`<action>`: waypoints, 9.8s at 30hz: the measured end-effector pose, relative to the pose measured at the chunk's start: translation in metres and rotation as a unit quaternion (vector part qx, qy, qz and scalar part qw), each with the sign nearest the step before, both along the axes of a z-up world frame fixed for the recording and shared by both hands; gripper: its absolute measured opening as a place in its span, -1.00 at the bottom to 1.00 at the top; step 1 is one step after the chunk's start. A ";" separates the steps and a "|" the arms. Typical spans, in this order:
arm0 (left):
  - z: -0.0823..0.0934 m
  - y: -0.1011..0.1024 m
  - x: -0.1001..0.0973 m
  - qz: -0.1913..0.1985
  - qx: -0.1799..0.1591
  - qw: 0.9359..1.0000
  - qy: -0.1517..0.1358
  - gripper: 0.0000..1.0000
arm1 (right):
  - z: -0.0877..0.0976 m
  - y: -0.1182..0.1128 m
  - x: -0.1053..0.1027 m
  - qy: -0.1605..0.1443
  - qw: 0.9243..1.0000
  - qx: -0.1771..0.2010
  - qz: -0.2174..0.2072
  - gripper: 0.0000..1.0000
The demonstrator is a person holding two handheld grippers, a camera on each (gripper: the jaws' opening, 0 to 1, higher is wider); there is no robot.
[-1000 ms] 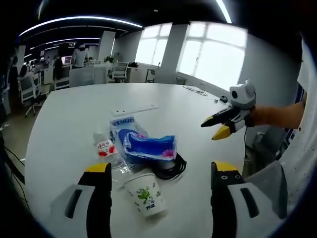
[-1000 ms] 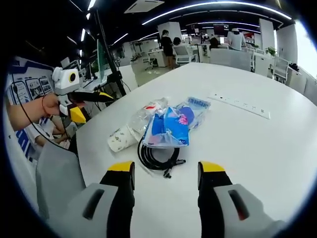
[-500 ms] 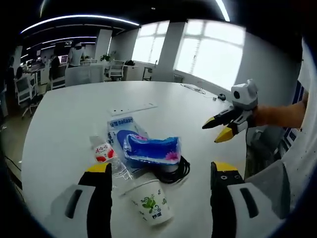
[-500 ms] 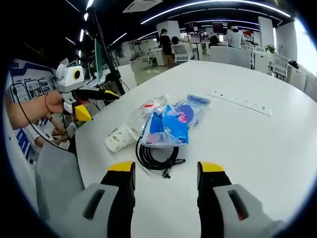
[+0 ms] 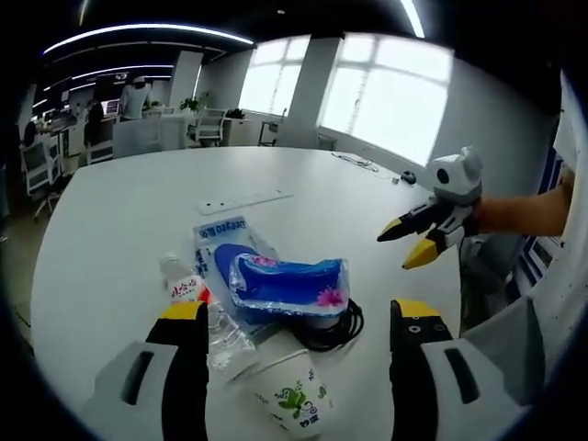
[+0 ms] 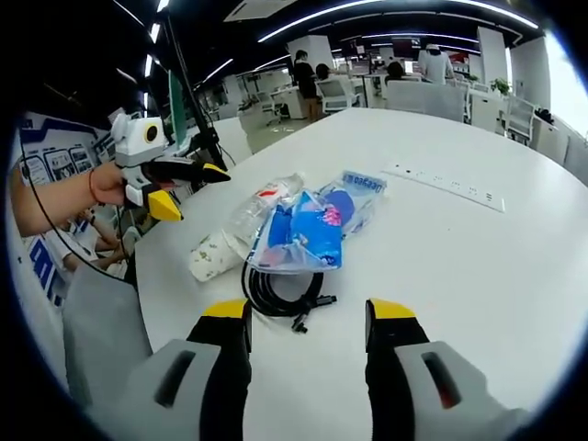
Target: Arrange the tabletop items into an orderly group along one side of the table until the central work area is clear of visible clutter.
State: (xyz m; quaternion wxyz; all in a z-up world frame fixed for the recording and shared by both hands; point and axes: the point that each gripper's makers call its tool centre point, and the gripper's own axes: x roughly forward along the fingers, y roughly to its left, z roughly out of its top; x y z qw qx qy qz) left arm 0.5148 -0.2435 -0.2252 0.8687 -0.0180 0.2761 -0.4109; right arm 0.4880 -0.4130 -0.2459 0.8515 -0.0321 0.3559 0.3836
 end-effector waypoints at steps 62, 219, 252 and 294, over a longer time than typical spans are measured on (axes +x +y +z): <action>-0.058 -0.031 0.083 -0.079 0.097 0.990 0.061 -0.09 | -0.023 -0.016 0.010 0.017 1.000 -0.012 -0.011 -0.05; 0.066 -0.226 -0.035 0.022 -0.023 0.999 0.017 -1.00 | 0.091 -0.168 -0.030 -0.107 0.966 0.041 -0.232 -1.00; 0.005 -0.290 0.007 0.011 -0.024 0.997 0.066 -0.99 | 0.049 -0.232 0.015 -0.081 0.966 -0.018 -0.244 -1.00; -0.113 -0.333 0.039 0.023 0.018 0.982 0.187 -0.93 | -0.068 -0.278 0.062 0.011 0.962 -0.040 -0.269 -1.00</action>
